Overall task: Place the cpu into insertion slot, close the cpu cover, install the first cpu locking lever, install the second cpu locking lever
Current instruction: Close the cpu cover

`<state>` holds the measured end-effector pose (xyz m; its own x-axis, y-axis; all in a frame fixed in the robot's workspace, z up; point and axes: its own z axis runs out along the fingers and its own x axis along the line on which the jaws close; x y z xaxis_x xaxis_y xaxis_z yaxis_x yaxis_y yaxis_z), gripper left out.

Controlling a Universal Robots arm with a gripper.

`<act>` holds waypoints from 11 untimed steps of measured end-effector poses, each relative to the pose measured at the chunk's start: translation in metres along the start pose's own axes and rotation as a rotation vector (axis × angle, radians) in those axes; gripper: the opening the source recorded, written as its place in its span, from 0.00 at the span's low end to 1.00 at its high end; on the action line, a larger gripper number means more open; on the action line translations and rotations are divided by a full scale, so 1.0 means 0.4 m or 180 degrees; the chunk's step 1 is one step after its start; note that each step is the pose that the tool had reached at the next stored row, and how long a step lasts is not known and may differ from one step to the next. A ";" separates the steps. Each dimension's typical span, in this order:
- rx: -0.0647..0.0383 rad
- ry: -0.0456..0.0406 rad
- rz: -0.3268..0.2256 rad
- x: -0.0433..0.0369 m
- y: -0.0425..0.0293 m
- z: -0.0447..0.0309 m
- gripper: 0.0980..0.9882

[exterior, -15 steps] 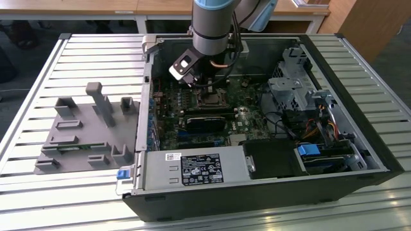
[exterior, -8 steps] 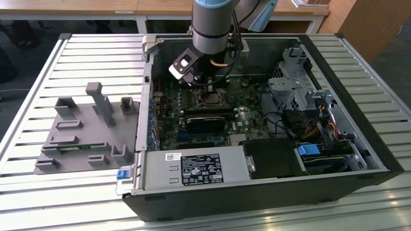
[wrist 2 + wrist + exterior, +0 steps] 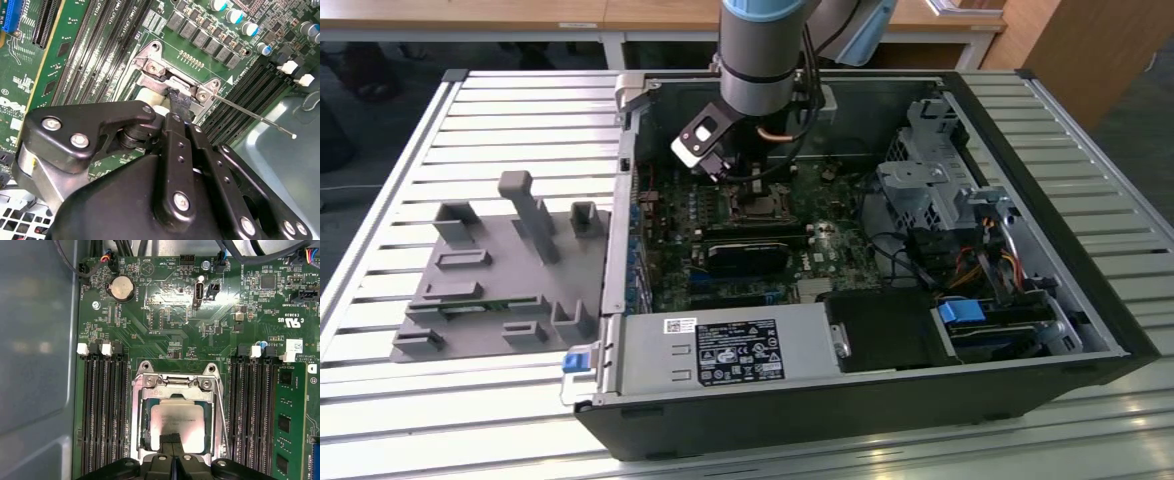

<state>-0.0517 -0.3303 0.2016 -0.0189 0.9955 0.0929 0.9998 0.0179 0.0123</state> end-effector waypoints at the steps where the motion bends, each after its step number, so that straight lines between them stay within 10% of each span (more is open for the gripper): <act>1: -0.0002 0.0001 0.0000 0.000 0.000 0.001 0.01; 11: -0.0024 0.0000 -0.0003 -0.001 0.006 0.006 0.01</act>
<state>-0.0492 -0.3303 0.1993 -0.0198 0.9955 0.0929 0.9996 0.0181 0.0198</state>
